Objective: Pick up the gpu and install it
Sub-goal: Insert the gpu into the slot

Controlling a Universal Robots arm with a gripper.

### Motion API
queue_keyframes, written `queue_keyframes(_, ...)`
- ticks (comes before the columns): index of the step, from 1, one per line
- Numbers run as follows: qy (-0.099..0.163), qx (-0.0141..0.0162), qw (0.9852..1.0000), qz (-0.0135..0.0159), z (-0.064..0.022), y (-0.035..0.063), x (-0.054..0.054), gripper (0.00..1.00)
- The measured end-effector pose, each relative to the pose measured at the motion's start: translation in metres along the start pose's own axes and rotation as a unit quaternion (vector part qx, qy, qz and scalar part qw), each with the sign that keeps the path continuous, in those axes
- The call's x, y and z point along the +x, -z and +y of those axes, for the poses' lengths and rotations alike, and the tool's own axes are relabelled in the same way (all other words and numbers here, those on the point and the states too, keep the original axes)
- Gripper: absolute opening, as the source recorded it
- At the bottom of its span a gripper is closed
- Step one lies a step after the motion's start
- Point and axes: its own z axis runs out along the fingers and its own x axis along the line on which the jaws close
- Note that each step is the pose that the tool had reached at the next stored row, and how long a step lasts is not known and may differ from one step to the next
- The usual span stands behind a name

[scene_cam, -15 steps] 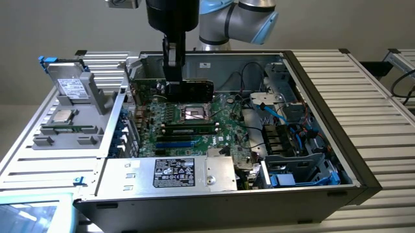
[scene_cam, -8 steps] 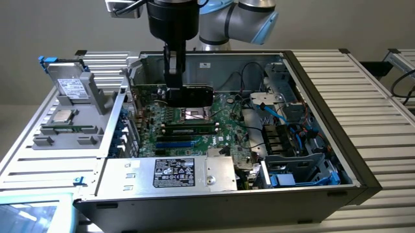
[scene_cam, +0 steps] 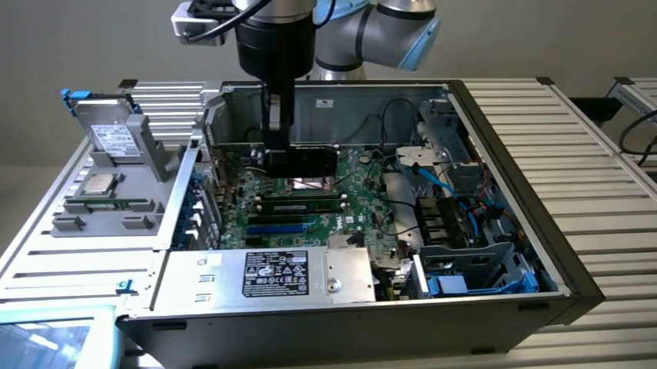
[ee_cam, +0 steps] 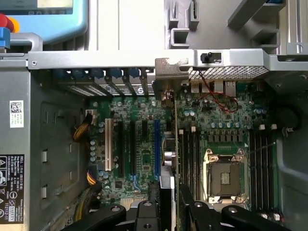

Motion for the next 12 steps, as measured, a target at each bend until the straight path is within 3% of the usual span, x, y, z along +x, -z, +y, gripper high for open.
queue_keyframes(12,0.000,0.0000,1.0000,0.0000,-0.0004,-0.0217,0.005,0.28)
